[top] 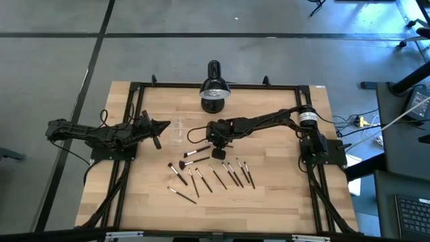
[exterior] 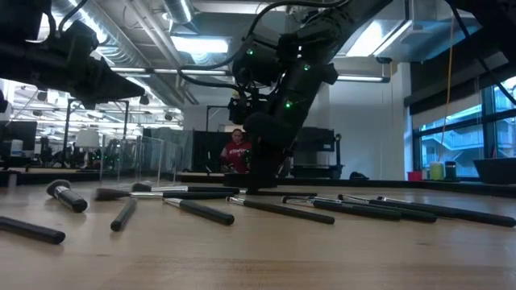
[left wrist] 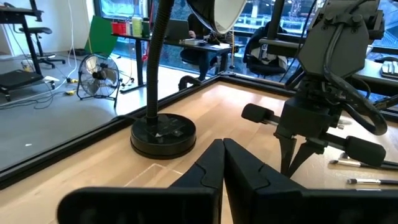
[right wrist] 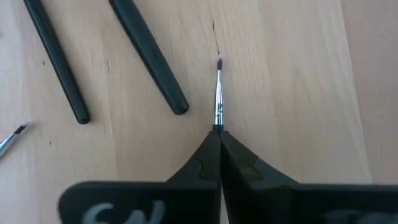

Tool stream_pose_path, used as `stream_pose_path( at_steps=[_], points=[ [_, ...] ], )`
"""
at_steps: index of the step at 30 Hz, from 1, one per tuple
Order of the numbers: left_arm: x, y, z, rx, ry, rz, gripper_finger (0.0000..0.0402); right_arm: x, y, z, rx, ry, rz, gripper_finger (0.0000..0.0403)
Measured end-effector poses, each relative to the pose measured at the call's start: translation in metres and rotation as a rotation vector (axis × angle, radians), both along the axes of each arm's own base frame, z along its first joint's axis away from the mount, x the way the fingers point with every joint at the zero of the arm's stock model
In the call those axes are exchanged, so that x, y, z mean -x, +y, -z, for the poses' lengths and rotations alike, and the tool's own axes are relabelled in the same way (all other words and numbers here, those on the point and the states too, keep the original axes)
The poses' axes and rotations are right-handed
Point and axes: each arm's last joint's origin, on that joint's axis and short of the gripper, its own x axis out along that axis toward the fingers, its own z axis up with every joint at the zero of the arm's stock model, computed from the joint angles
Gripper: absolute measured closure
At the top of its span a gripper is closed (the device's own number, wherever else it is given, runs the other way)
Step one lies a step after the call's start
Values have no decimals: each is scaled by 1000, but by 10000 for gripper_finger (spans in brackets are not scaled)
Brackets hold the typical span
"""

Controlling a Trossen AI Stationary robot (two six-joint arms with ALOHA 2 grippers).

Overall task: Sort items
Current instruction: Put the eye liner brush into the transparent organizer

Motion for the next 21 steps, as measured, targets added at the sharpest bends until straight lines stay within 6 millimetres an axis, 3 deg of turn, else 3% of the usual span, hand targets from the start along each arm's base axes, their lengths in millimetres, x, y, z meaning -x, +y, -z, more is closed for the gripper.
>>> stream_pose_path(
  at_steps=[14, 21],
  points=[
    [0, 0, 3, 10, 21, 2, 398, -4, 0, -3, -5, -55, 9, 399],
    [0, 0, 3, 10, 28, 1, 397, -3, 0, -19, -4, -112, 15, 394]
  ],
)
